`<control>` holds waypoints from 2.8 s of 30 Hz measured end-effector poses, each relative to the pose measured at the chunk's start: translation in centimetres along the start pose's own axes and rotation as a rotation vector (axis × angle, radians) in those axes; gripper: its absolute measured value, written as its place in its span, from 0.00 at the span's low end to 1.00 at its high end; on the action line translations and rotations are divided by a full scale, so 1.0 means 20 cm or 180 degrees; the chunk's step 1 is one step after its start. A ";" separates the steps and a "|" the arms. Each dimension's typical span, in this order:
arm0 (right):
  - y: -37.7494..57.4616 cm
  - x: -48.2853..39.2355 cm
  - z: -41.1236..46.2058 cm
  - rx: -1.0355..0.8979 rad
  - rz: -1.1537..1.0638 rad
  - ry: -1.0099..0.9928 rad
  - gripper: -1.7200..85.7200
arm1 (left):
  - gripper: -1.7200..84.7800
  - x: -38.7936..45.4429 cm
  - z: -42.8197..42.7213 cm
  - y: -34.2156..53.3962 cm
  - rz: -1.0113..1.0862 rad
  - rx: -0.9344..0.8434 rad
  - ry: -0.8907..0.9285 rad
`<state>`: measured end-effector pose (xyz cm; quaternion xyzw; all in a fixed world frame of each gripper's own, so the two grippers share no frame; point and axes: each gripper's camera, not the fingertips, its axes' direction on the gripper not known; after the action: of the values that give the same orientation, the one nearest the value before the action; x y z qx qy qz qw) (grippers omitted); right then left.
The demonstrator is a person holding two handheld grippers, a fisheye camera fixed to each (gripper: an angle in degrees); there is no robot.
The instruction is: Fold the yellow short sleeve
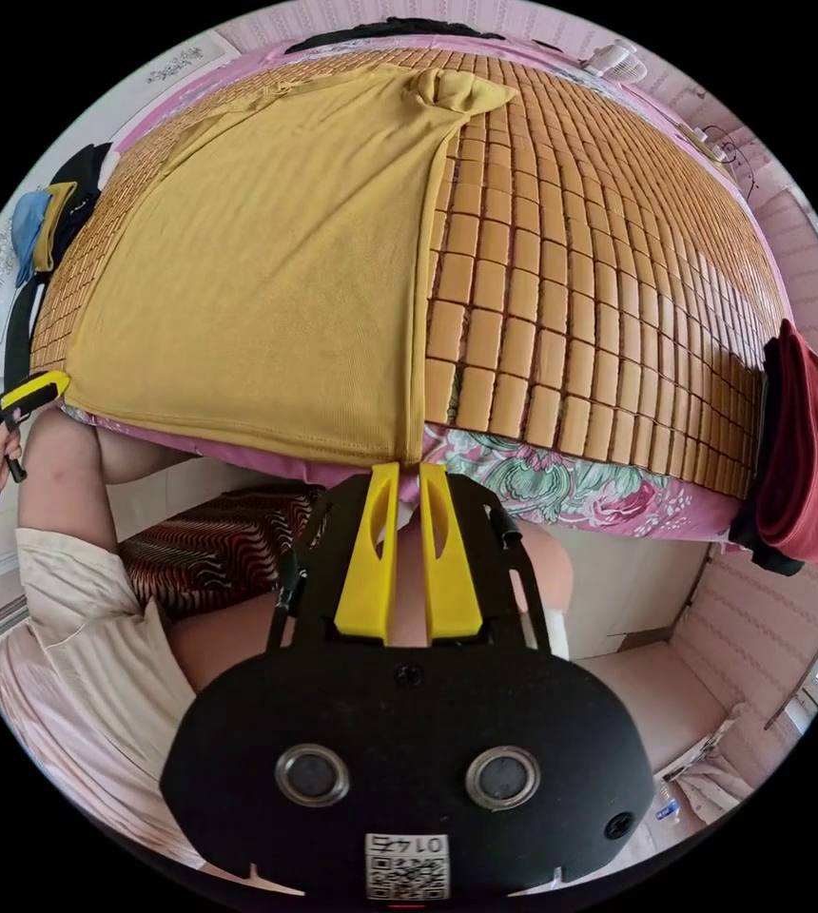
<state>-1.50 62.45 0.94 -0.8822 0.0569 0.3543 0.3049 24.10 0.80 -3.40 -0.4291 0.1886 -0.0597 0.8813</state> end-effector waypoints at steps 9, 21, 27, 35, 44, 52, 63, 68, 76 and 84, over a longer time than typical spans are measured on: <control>0.06 0.04 0.04 0.0221 0.0236 0.0005 0.08 | 0.01 -0.02 -0.13 0.38 -0.0286 0.0751 -0.0162; 0.16 0.07 0.16 0.0285 0.0292 -0.0262 0.09 | 0.01 0.03 -0.29 0.88 -0.0152 0.1852 0.0070; 0.22 0.04 0.15 0.0500 0.0278 -0.0269 0.08 | 0.01 -0.01 -0.31 1.07 -0.0196 0.2353 0.0373; 0.06 -0.16 0.06 0.0787 -0.0529 -0.0159 0.03 | 0.03 -0.09 -0.24 0.97 -0.0184 0.2100 0.0424; -0.81 -0.29 0.05 0.1599 -0.1164 -0.1016 0.02 | 0.08 -0.29 -0.08 0.44 -0.0233 0.2131 0.0503; -1.18 -0.32 0.15 0.1685 -0.1021 -0.1265 0.02 | 0.10 -0.37 0.05 -0.10 -0.0198 0.1795 0.0641; -1.35 -0.25 0.24 0.1390 -0.0857 -0.1112 0.09 | 0.12 -0.45 0.18 -0.62 -0.0294 0.1524 0.0638; -1.76 -0.33 0.28 0.1535 -0.1018 -0.1097 0.11 | 0.12 -0.53 0.35 -0.89 -0.0297 0.1523 0.0758; -2.25 -0.41 0.49 0.1197 -0.0795 -0.0935 0.13 | 0.13 -0.59 0.62 -1.22 -0.0305 0.1228 0.0787; -2.34 -0.44 0.53 0.1127 -0.0947 -0.0998 0.04 | 0.02 -0.62 0.69 -1.23 -0.0290 0.1265 0.0666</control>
<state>0.58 105.28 24.09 -0.7483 -0.0602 0.4223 0.5081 19.45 -1.08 27.02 -0.2466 0.2440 -0.1796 0.9205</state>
